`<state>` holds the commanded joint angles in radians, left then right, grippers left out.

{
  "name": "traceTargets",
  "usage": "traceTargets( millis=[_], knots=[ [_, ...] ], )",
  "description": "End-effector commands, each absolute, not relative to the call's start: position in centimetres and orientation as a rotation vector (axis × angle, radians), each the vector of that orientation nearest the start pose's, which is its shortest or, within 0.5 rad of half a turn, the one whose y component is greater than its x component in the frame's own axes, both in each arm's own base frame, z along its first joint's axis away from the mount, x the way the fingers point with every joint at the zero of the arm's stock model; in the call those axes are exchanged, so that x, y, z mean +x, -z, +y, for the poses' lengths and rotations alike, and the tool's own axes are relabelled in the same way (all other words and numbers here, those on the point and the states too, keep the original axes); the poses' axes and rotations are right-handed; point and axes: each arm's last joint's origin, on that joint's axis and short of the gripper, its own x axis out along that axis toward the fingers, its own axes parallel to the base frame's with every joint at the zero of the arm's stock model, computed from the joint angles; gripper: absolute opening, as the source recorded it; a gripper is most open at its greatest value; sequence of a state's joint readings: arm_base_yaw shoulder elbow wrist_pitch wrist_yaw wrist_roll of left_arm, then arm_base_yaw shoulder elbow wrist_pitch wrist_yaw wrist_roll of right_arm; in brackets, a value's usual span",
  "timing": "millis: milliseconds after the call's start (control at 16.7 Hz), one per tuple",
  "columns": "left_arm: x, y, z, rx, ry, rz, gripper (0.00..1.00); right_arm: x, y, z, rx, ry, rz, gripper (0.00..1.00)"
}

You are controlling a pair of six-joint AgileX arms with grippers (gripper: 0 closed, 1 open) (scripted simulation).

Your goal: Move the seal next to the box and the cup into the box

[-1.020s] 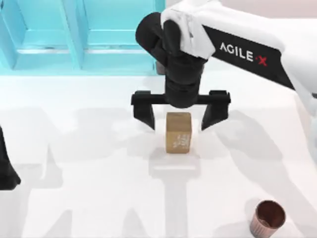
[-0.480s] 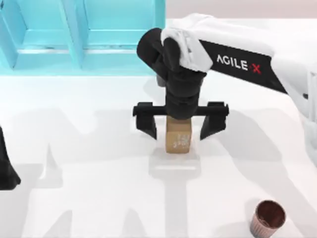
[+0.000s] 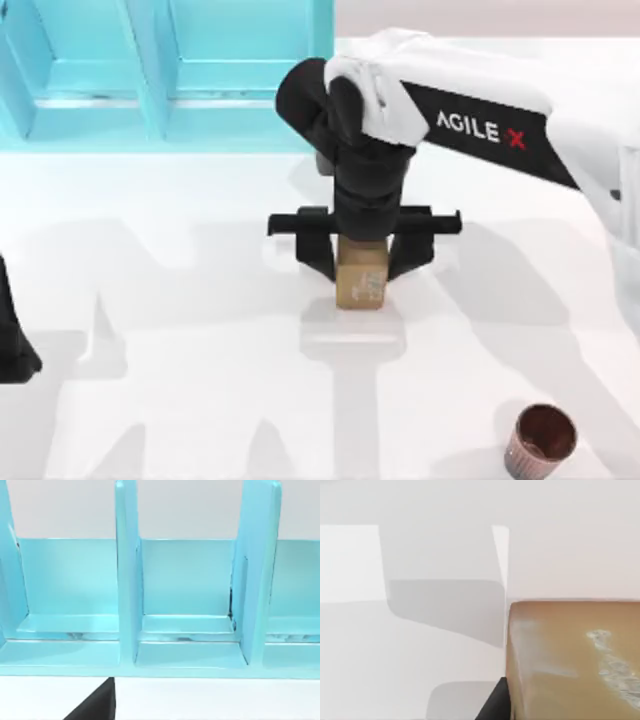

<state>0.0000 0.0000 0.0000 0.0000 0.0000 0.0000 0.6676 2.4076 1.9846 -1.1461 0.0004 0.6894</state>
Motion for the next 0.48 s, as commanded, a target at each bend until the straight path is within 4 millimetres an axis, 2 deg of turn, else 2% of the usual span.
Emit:
traceTargets(
  millis=[180,480],
  knots=[
    [10.57,-16.0,-0.12,0.0,0.0,0.0,1.0,36.57,-13.19,29.55,0.012,0.004,1.573,0.02],
    [10.57,-16.0,-0.12,0.0,0.0,0.0,1.0,36.57,-13.19,29.55,0.012,0.004,1.573,0.0]
  ],
)
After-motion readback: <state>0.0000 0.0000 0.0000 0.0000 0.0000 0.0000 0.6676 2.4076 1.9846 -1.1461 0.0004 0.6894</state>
